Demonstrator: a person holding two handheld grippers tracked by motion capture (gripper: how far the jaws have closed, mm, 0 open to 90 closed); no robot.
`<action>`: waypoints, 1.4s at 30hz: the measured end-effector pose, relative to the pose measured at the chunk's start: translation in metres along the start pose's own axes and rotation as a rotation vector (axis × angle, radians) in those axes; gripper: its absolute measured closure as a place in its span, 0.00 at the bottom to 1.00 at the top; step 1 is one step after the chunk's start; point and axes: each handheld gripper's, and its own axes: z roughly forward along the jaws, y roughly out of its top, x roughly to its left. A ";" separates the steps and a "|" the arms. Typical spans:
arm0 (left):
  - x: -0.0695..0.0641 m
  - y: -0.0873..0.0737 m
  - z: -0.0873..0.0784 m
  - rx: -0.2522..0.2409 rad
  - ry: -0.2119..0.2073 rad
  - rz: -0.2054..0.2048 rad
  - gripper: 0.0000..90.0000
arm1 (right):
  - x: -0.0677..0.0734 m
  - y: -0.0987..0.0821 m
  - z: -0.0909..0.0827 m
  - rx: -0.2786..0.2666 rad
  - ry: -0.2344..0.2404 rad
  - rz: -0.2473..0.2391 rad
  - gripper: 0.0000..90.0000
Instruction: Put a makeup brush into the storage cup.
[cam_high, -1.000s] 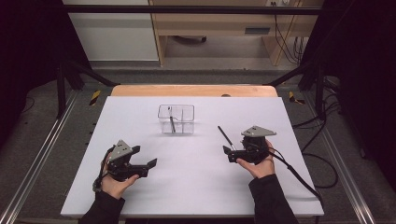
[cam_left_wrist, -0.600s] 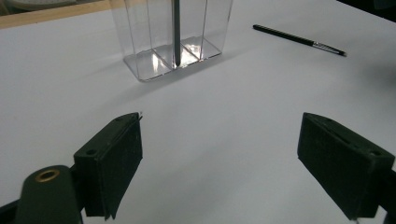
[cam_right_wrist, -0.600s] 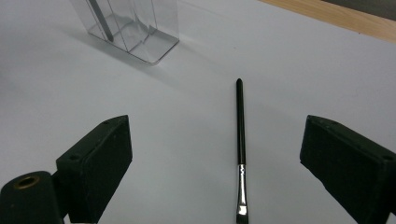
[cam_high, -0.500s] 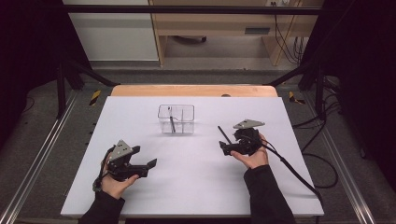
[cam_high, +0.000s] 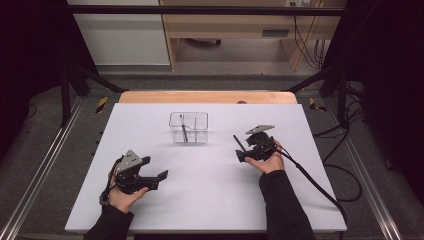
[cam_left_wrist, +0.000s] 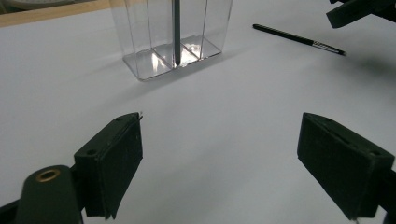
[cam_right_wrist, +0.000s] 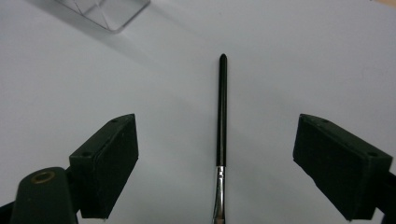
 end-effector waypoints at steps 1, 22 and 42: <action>0.000 0.000 0.000 0.000 0.000 0.000 0.15 | -0.001 0.000 0.002 0.014 -0.001 -0.001 0.18; 0.000 0.000 0.001 0.007 -0.009 0.003 0.15 | -0.008 -0.002 0.038 0.120 -0.021 -0.009 0.50; 0.000 -0.001 0.002 0.010 -0.019 0.000 0.16 | -0.011 -0.004 0.041 0.130 0.051 0.025 0.80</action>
